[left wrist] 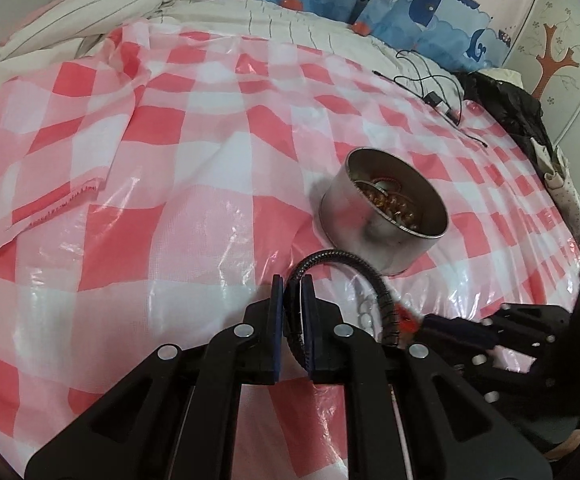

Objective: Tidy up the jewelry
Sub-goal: 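Lift the black cord bracelet with the left gripper, pulling it free of the others, then grasp the red string bracelet with the right gripper while the left holds the black bracelet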

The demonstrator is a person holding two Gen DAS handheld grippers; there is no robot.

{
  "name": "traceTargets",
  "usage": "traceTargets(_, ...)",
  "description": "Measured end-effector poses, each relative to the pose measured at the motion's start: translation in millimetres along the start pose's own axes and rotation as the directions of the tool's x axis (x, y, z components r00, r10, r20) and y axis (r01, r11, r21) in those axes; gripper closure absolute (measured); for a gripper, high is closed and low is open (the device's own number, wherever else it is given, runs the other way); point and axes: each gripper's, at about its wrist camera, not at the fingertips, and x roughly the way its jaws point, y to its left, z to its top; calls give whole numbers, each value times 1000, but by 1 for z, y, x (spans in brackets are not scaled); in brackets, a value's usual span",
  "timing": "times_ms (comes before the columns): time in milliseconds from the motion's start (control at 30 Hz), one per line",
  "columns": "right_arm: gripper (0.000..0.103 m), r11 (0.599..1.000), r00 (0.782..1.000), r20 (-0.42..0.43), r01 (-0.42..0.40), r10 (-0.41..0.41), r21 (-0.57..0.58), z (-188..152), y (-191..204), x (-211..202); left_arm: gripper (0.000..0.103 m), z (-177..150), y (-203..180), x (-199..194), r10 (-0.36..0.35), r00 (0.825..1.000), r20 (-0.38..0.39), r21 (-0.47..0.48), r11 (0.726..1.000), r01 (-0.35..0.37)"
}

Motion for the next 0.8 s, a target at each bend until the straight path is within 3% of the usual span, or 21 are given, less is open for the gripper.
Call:
traceTargets(167, 93, 987, 991, 110, -96, 82, 128, 0, -27, -38, 93, -2, -1, 5, 15, 1000, -20, 13, 1000, -15)
traceTargets(233, 93, 987, 991, 125, -65, 47, 146, 2, -37, -47, 88, -4, -3, 8, 14, 999, -29, 21, 1000, -13)
traceTargets(300, 92, 988, 996, 86, -12, -1, 156, 1, -44, -44, 82, -5, -7, 11, 14, 999, -32, 36, 999, -13)
traceTargets(333, 78, 987, 999, 37, 7, -13, 160, 0, -49, -37, 80, -6, -9, 11, 18, 999, -32, 46, 999, -17)
traceTargets(367, 44, 987, 1000, 0, 24, -24, 160, -2, -52, -32, 78, -7, -11, 12, 24, 999, -31, 57, 998, -23)
traceTargets(400, 36, 986, 998, -6, 62, -61, 153, -4, -52, -30, 77, -7, -13, 12, 29, 999, -31, 66, 997, -27)
traceTargets(800, 36, 990, 992, -49, 120, -117, 76, -11, -40, -10, 67, -8, -20, 11, 42, 999, -28, 103, 994, -39)
